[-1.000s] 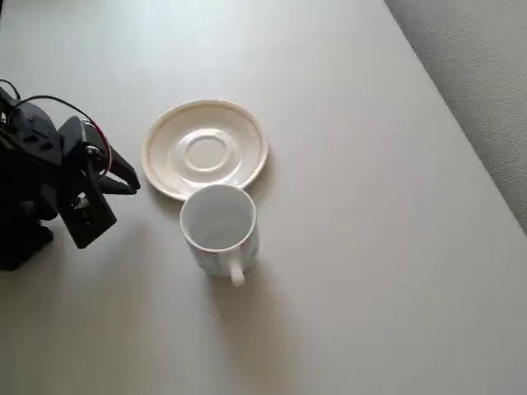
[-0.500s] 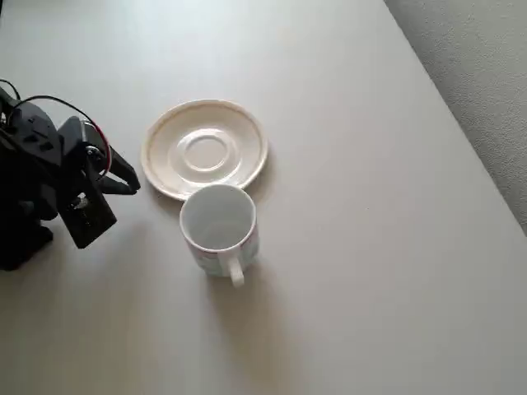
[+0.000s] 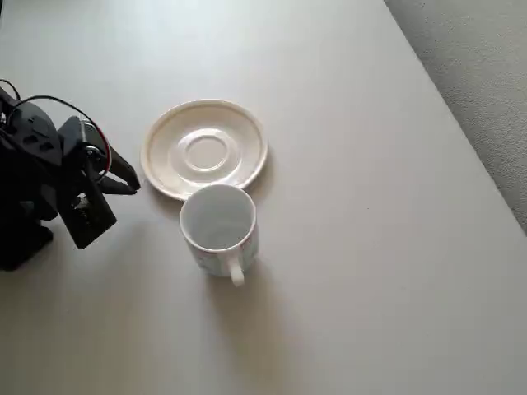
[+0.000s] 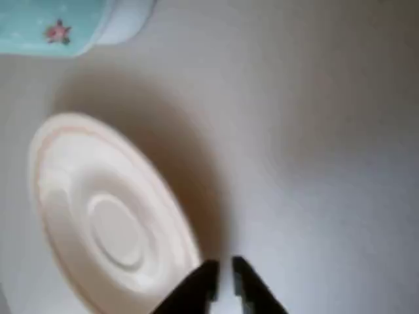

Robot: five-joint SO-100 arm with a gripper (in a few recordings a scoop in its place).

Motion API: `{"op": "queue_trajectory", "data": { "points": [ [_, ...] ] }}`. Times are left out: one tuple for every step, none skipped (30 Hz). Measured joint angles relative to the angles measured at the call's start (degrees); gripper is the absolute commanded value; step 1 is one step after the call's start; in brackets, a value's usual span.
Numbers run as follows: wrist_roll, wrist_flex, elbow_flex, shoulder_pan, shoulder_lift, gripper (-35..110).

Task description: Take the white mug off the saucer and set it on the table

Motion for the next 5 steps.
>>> {"op": "queue_trajectory", "data": {
  "points": [
    [0.0, 0.0, 0.0, 0.0, 0.0, 3],
    [0.0, 0.0, 0.0, 0.0, 0.0, 3],
    [0.0, 0.0, 0.0, 0.0, 0.0, 3],
    [0.0, 0.0, 0.0, 0.0, 0.0, 3],
    [0.0, 0.0, 0.0, 0.0, 0.0, 3]
  ]
}}
